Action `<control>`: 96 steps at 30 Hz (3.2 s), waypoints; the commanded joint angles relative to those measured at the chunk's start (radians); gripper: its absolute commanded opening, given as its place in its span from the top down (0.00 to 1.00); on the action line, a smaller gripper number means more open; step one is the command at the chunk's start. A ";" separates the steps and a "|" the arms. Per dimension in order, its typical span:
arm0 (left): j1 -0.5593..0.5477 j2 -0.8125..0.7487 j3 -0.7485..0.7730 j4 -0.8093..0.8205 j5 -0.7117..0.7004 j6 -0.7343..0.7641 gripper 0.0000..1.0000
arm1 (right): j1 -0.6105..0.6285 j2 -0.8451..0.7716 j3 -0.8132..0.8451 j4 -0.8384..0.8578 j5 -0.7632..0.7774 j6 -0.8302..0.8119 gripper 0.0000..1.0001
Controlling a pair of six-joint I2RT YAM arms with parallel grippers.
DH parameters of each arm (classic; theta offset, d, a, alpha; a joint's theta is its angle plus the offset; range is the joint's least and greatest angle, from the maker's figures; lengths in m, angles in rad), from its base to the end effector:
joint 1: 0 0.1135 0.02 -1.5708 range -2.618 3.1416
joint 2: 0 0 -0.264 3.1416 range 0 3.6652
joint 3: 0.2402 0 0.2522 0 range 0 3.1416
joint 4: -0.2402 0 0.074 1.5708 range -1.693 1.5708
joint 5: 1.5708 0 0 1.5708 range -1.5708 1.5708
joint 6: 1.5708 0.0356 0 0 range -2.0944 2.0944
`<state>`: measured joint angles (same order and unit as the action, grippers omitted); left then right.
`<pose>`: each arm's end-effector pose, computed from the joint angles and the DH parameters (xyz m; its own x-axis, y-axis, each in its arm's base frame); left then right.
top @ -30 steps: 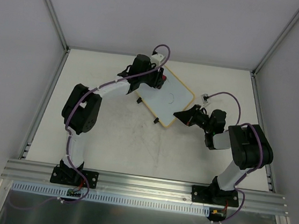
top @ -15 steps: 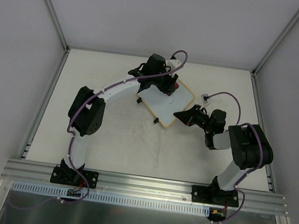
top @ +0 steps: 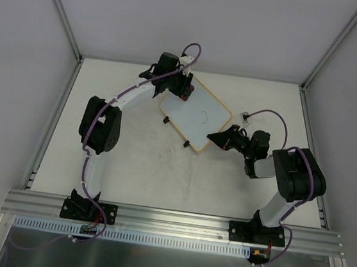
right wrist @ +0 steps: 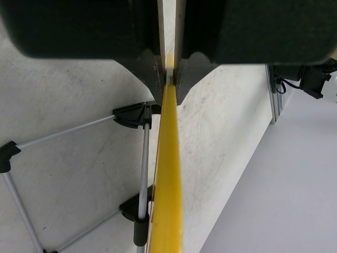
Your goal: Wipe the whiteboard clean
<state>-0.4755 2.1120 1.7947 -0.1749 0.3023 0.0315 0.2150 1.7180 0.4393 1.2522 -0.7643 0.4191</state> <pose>0.4420 -0.2395 0.2693 -0.3988 0.2392 -0.8853 0.6832 0.7215 -0.1129 0.2745 0.0852 0.1547 -0.3614 0.2218 -0.9057 -0.7475 0.5117 0.4235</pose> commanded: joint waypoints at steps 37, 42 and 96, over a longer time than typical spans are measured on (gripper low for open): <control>-0.287 -0.149 -0.535 0.515 -0.157 -0.240 1.00 | 0.027 -0.028 0.035 0.098 -0.107 -0.014 1.00; -0.313 -0.130 -0.569 0.523 -0.177 -0.238 1.00 | 0.026 -0.026 0.033 0.104 -0.109 -0.008 1.00; -0.202 0.051 0.035 0.078 -0.193 -0.094 1.00 | 0.034 -0.028 0.033 0.118 -0.116 0.007 1.00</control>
<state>-0.6636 2.1368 1.8076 -0.0578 0.0456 -0.1001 0.2085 1.7245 0.4435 1.2263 -0.7341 0.4461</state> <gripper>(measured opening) 0.310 0.082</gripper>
